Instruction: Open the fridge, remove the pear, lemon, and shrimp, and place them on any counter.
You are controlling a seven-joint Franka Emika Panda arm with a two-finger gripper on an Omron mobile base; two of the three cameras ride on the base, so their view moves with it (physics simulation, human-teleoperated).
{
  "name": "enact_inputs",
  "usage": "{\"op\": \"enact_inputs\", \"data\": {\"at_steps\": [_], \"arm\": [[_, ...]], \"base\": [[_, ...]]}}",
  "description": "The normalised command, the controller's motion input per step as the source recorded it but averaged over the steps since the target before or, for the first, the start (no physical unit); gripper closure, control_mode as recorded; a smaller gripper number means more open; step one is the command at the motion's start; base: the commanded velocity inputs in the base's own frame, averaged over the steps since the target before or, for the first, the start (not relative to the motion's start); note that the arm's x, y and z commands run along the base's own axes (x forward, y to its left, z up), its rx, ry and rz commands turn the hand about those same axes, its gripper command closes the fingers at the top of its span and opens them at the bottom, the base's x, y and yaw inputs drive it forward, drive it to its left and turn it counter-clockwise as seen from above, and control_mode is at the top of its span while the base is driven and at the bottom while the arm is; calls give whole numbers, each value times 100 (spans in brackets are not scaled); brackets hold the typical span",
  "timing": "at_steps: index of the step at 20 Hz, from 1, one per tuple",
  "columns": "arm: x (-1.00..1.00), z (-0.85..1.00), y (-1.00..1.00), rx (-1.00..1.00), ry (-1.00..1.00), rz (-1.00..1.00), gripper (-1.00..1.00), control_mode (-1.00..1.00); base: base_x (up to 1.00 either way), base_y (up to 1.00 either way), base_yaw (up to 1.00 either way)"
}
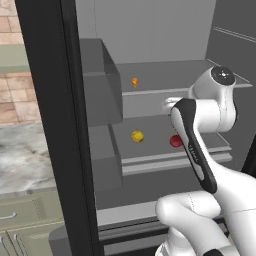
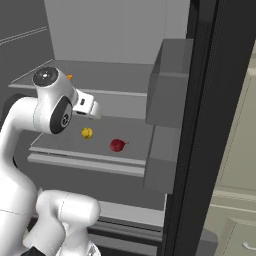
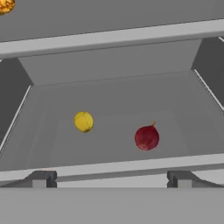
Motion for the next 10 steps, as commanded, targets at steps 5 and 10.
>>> {"op": "enact_inputs", "data": {"at_steps": [5, 10], "arm": [[4, 24, 12, 0, 0, 0, -100, -100], [20, 33, 32, 0, 0, 0, -100, -100]], "base": [[0, 0, 0], [0, 0, 0]]}}
